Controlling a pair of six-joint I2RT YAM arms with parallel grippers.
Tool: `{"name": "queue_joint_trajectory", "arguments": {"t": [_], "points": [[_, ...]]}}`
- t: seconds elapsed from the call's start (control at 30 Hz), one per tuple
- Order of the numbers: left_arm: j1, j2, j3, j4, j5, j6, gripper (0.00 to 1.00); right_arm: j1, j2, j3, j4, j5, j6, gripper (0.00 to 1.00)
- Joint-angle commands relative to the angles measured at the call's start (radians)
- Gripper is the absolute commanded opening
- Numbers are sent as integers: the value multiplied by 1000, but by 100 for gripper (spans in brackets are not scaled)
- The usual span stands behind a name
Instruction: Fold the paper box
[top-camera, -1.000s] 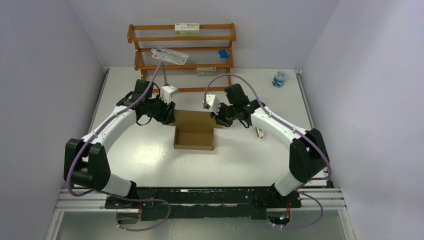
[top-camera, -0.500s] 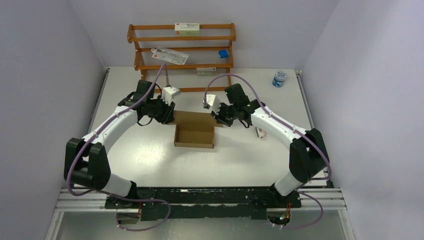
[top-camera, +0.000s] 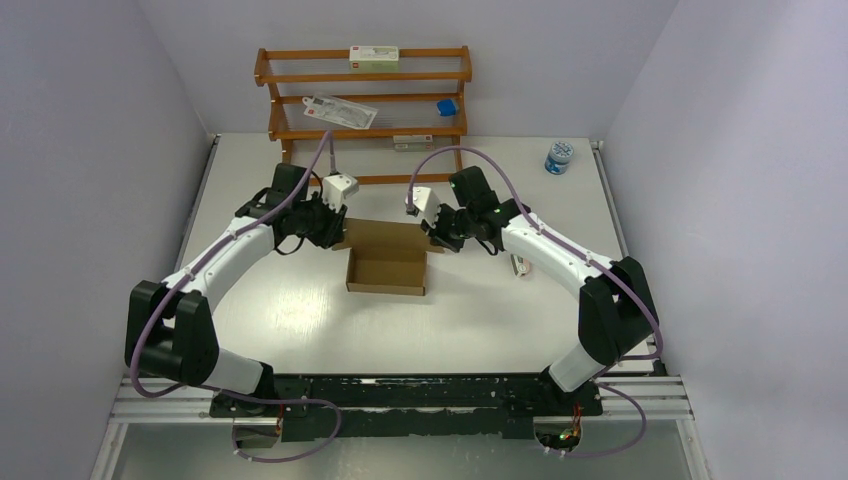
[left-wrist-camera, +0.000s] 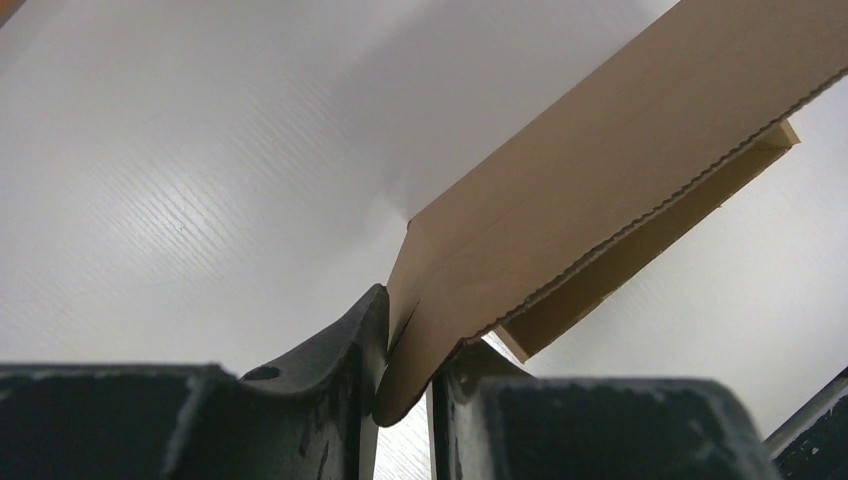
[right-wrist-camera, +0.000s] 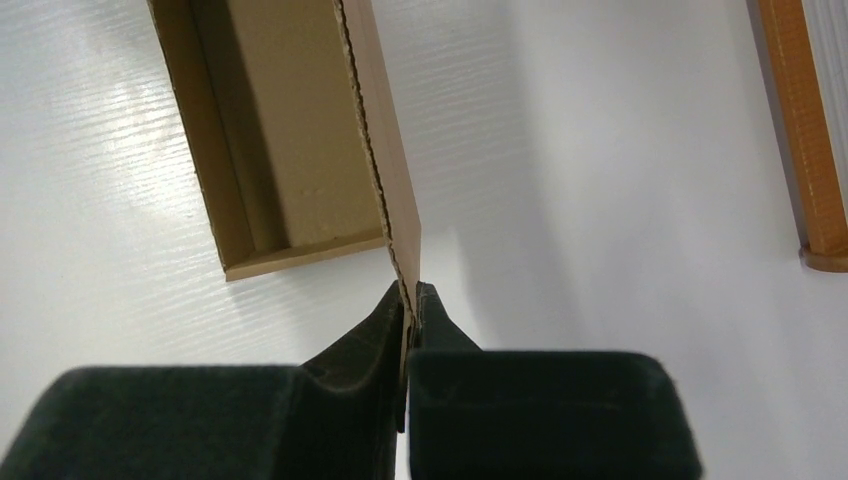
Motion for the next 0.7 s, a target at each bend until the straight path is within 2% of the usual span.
{"name": "queue_joint_trajectory", "arguments": {"t": [0.0,0.37,0.67], "points": [[-4,-17,-22,39,2,-7,24,-7,-23,-9,41,-29,20,0],[-4,-49,-28,38,42,-59,9,-18,-9,4,60,-22,108,0],[-26,-103,-87,108,10,-288,5,-10,-26,-8,101,64,327,0]]}}
